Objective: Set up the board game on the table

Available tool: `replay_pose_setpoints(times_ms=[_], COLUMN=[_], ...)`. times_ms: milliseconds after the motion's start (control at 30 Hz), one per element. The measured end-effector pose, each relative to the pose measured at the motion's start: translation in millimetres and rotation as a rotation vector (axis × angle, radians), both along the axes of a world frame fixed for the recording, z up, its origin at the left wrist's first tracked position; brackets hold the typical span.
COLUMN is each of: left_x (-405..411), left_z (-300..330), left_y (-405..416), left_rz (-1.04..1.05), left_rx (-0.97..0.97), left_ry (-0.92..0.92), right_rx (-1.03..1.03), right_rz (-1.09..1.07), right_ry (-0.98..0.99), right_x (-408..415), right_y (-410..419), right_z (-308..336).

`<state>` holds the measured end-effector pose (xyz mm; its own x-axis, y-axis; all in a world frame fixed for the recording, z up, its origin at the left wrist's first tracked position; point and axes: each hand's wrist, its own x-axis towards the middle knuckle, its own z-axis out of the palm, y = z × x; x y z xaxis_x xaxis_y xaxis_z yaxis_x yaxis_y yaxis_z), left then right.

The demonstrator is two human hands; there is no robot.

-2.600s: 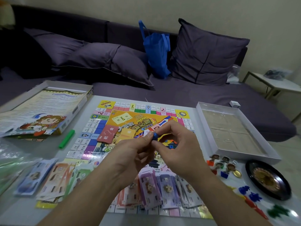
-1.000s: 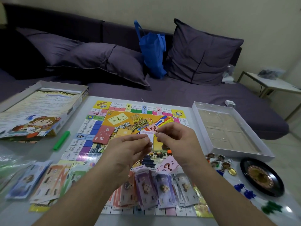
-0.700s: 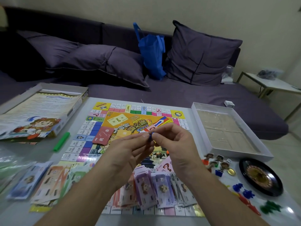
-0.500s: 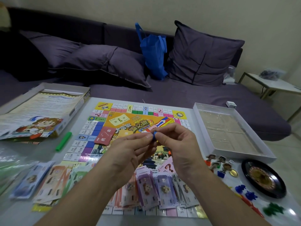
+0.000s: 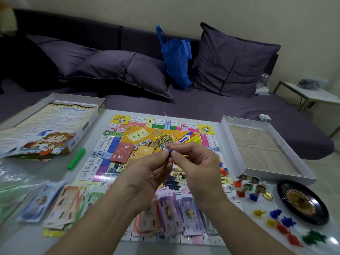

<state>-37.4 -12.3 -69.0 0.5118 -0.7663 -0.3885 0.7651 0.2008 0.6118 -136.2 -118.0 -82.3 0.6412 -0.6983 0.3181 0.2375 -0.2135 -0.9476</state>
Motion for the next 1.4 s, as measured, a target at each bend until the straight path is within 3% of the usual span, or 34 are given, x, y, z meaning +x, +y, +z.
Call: replay_pose_setpoints(times_ms=[100, 200, 267, 400, 500, 1067, 1167, 1267, 1400], left_x=[0.3, 0.7, 0.4, -4.3, -5.7, -4.9, -4.3, -3.4, -2.8], left_z=[1.9, 2.0, -0.2, -2.1, -1.7, -5.0, -5.5, -5.6, -5.4], left_y=[0.7, -4.6, -7.8, -8.7, -9.7, -12.5, -11.9, -10.9, -10.2], left_rz=[-0.024, -0.014, -0.005, -0.049, -0.068, -0.062, -0.057, -0.057, -0.052], left_rx=[0.023, 0.049, 0.063, 0.069, 0.073, 0.088, 0.096, 0.097, 0.097], left_ry=[-0.028, -0.064, -0.070, -0.088, -0.105, -0.112, -0.115, -0.116, -0.114], right_rx=[-0.052, -0.167, -0.318, -0.840, -0.895, -0.877, -0.807, -0.626, -0.618], right_rz=[0.018, -0.102, -0.243, -0.447, -0.488, -0.492, -0.558, -0.493, -0.395], right_ry=[0.088, 0.314, 0.568, 1.242, 1.427, 1.474, 1.317, 1.077, 1.078], right_x=[-2.0, -7.0, -15.3, -37.3, -45.5, -44.5, -46.4, -45.7, -39.0], right_y=[-6.1, -27.8, -49.4, -91.7, -116.5, -133.1, -135.1, -136.1, -133.6], right_z=[2.5, 1.3, 3.2, 10.0, 2.4, -23.0, -19.3, -17.7, -22.9])
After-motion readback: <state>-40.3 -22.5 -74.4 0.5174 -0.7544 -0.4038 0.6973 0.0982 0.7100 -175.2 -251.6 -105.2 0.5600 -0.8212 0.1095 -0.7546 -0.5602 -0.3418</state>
